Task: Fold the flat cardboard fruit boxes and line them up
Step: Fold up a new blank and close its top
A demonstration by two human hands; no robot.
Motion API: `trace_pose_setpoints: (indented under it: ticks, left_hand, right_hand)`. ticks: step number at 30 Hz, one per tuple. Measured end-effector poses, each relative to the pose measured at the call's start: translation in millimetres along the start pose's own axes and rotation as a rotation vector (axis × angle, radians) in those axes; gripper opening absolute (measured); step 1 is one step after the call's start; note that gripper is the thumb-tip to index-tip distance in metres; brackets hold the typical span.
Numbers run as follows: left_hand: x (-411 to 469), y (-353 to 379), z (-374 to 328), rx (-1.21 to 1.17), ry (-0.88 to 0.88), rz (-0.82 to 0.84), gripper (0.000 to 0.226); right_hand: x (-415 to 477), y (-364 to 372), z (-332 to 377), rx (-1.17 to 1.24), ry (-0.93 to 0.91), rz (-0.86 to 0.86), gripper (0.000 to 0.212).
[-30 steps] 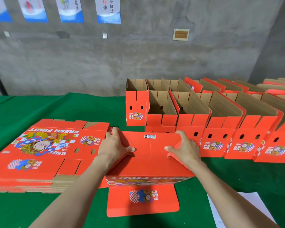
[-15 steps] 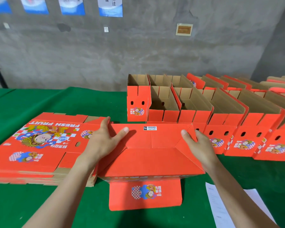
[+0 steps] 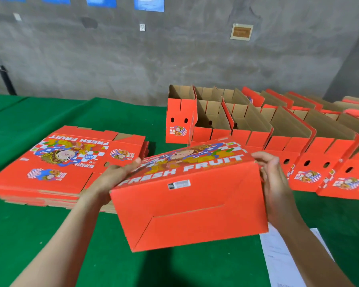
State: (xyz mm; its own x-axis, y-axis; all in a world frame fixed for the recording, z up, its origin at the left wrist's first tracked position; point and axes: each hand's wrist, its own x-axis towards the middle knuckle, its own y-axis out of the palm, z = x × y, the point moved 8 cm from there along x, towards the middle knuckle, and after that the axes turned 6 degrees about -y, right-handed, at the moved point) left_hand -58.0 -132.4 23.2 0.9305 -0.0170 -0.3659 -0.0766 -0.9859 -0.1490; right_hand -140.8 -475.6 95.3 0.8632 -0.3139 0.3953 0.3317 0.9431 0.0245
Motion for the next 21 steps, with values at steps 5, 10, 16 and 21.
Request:
trace_pose_setpoints:
  ticks: [5,10,16,21]
  left_hand:
    - [-5.3,8.9,17.4,-0.038,0.031,0.109,0.052]
    - [-4.7,7.2,21.4,-0.21,0.145,0.11,0.049]
    - [2.9,13.3,16.1,-0.056,0.326,0.017,0.067]
    - [14.0,17.1,7.4,-0.073,0.346,-0.069,0.072]
  right_hand:
    - [-27.3,4.1,-5.4,0.052,-0.056,0.153,0.062]
    - [-27.7,14.4,-4.0,0.131,-0.072,0.219,0.045]
    - [-20.4,22.6,-3.0,0.107,-0.113,0.336,0.081]
    - [-21.4,31.5,-18.7,-0.185,-0.085,0.587,0.091]
